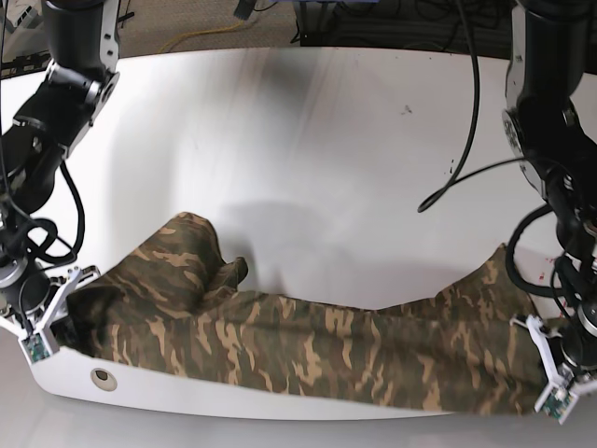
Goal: Fold the T-shirt properly
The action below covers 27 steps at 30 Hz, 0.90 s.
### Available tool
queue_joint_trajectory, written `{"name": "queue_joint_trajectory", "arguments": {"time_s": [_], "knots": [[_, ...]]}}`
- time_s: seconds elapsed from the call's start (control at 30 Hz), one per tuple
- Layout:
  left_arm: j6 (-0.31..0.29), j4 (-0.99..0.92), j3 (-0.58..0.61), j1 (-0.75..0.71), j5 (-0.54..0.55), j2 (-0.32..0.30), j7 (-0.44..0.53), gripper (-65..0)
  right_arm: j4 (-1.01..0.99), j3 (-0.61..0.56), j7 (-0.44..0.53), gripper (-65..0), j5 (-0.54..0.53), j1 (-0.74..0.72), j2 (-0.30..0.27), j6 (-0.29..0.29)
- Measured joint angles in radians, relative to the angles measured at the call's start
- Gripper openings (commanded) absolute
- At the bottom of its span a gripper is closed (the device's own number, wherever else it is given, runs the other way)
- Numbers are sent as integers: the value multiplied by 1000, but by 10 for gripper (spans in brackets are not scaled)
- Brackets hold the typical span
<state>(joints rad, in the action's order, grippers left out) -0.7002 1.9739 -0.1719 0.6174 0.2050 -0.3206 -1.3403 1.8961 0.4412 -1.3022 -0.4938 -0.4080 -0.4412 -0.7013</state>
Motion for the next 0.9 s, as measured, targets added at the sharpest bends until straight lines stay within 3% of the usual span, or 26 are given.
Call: {"name": "queue_joint_trajectory", "arguments": {"time_s": [0.2,0.67,0.77,0.9], "knots": [[4,11,-50,-230,-8,65,-51,-650,35,95,-11,-650,1,220,78,2],[3,17,-125,-701,-10,79,-50,-650,39,165,3,-650,-9,532,209,2],[3,17,-174,-790,5,84,-36,-650,40,239,0,-650,-57,591,240,2],[3,16,-239,-893,3,81,-42,-650,40,267,-11,-650,-81,657,241,3]]}}
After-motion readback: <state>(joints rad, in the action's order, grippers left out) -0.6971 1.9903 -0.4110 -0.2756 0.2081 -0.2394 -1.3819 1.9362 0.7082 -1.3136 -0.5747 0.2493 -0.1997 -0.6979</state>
